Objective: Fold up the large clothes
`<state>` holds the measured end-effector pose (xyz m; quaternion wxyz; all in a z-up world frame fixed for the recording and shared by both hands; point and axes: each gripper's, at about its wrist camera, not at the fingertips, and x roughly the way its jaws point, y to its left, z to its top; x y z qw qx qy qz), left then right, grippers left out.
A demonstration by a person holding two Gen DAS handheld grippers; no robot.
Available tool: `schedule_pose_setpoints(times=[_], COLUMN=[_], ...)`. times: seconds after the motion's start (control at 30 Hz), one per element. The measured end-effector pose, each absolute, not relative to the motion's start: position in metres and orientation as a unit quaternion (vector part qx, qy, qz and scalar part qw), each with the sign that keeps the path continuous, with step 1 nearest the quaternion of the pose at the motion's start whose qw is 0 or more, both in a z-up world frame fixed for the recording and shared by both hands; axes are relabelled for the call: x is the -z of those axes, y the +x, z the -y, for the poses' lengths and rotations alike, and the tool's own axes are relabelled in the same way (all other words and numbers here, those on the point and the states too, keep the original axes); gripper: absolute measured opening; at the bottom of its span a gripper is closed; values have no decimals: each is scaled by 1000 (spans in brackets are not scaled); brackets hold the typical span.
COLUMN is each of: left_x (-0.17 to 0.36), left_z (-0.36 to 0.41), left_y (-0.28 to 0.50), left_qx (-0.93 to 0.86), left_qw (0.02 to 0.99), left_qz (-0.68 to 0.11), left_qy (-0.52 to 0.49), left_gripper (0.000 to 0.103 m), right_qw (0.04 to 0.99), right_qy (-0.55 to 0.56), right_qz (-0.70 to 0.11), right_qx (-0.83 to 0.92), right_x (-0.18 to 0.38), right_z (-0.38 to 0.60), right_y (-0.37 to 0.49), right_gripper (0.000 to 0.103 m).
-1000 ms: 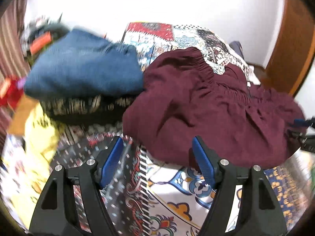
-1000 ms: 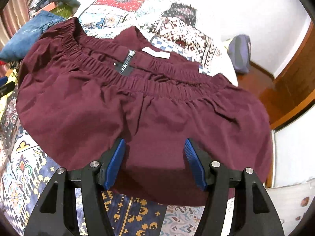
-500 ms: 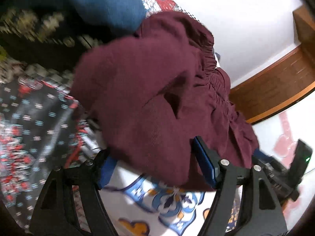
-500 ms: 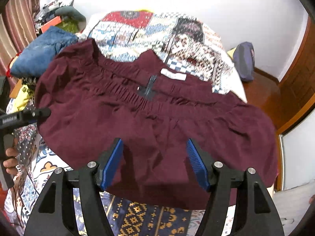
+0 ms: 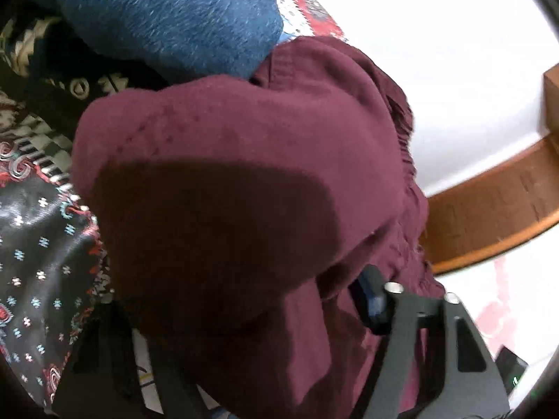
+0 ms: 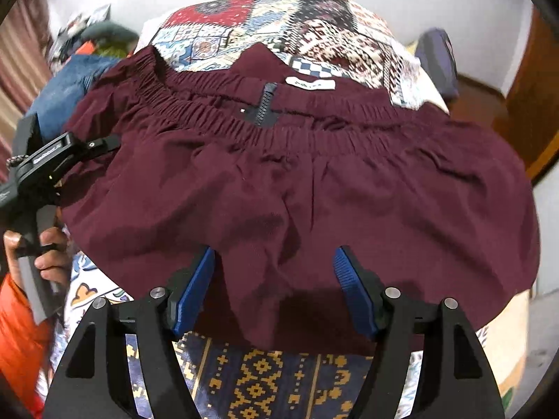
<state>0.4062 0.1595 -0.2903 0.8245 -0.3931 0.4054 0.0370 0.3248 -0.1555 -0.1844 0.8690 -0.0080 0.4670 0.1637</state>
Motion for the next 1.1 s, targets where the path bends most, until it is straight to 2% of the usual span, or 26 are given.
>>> schedule_pose_setpoints(times=[0.07, 0.13, 0.23, 0.3, 0.47, 0.63, 0.8, 0.93, 1.1], left_x=[280, 258, 226, 202, 147, 89, 52, 50, 87], left_z=[-149, -125, -88, -76, -96, -84, -109, -128, -145], left_y=[409, 410, 413, 410, 393, 362, 329, 329, 339], left_qx=[-54, -77, -101, -100, -48, -38, -65, -114, -130], left_qw=[840, 873, 905, 918, 927, 957, 965, 964, 947], left_qz=[-400, -394, -383, -359, -299, -242, -199, -202, -261], left_qy=[-362, -278, -154, -136, -220, -156, -155, -130, -135], left_gripper=[46, 32, 22, 21, 13, 12, 11, 11, 11], right_qw=[868, 868, 872, 877, 888, 893, 880, 854, 806], right_qy=[-6, -12, -30, -37, 0, 3, 44, 65, 22], right_qz=[-469, -470, -466, -460, -440, -420, -420, -439, -509], right_qx=[-161, -157, -146, -135, -138, -162, -214, -271, -301], right_x=[184, 183, 179, 172, 144, 122, 120, 132, 181], right_z=[158, 160, 164, 169, 176, 154, 119, 73, 8], right_y=[321, 318, 313, 310, 302, 302, 308, 311, 319], right_gripper=[68, 68, 68, 68, 68, 68, 68, 68, 68])
